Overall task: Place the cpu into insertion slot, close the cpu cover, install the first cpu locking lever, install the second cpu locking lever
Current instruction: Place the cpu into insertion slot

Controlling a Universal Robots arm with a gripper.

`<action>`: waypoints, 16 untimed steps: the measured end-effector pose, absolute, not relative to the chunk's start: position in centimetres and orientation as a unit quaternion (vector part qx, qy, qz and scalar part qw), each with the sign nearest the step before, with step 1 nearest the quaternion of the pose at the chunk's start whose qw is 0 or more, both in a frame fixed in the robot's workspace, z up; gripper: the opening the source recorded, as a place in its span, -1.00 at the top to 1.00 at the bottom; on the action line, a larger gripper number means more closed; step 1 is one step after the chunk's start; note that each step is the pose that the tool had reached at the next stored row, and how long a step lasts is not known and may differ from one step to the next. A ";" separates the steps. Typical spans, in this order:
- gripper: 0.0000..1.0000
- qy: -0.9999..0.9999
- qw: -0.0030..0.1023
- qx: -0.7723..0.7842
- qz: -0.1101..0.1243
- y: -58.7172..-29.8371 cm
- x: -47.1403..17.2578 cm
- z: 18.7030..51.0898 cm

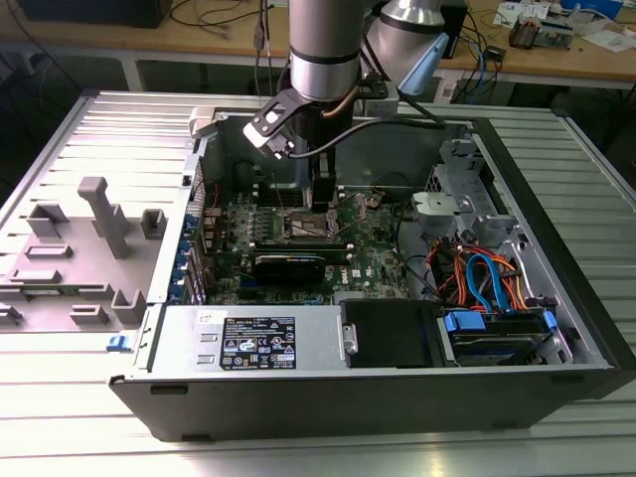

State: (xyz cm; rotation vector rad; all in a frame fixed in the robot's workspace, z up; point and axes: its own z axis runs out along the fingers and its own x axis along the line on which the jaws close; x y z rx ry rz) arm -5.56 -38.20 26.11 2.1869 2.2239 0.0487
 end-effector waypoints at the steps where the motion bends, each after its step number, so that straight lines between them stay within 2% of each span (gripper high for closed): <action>1: -0.08 0.713 0.011 0.701 0.016 -38.2 -5.6 26.0; 16: -0.08 0.709 0.014 0.704 0.019 -37.9 -5.9 25.4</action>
